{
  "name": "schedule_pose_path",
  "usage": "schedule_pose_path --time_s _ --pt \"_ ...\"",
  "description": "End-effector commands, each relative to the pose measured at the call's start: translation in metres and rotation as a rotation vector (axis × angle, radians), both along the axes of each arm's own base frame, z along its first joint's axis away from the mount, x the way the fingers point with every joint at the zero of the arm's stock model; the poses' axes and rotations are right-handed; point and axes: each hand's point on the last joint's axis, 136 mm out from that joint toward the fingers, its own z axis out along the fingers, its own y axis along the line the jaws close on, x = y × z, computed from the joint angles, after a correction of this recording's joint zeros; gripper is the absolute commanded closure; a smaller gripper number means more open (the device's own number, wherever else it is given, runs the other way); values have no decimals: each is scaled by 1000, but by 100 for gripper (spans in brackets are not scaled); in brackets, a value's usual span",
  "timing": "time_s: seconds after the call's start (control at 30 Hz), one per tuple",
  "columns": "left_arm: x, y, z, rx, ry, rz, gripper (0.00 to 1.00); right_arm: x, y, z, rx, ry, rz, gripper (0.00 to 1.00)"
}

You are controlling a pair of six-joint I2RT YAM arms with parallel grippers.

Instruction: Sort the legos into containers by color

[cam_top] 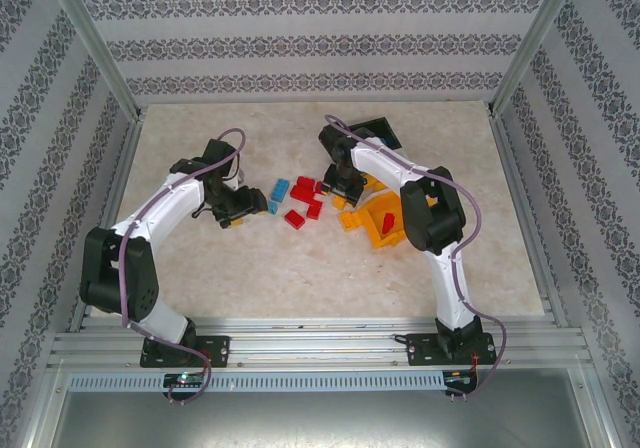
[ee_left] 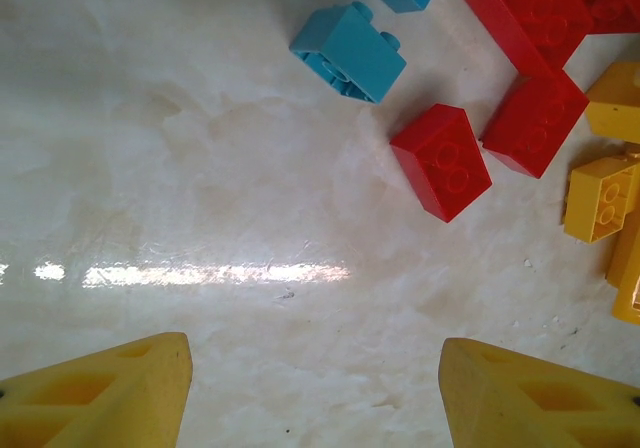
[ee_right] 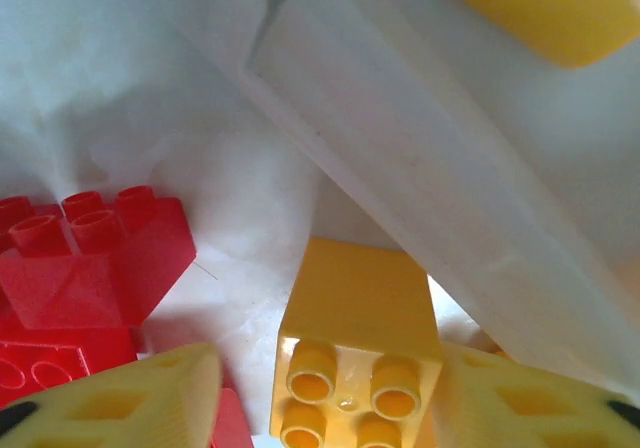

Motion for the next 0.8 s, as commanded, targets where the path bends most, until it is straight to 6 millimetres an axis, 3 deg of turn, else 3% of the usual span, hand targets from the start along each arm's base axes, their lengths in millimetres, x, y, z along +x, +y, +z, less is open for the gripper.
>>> schedule_pose_path --time_s 0.0,0.13,0.23,0.47,0.6,0.77 --pt "-2 7 6 17 -35 -9 33 2 -3 -8 -36 0 -24 54" --pt "-2 7 6 14 -39 -2 33 3 -3 -2 -38 -13 -15 58" --pt "1 5 6 4 -43 3 33 5 -4 13 -32 -45 -5 59" --pt "11 -11 19 -22 -89 -52 33 10 -15 79 5 -189 24 61" --pt "15 -39 21 -36 -107 -152 33 9 -46 102 -21 -240 2 61" --pt "15 -81 20 -20 -124 -313 32 9 -93 90 -36 -216 -76 62"
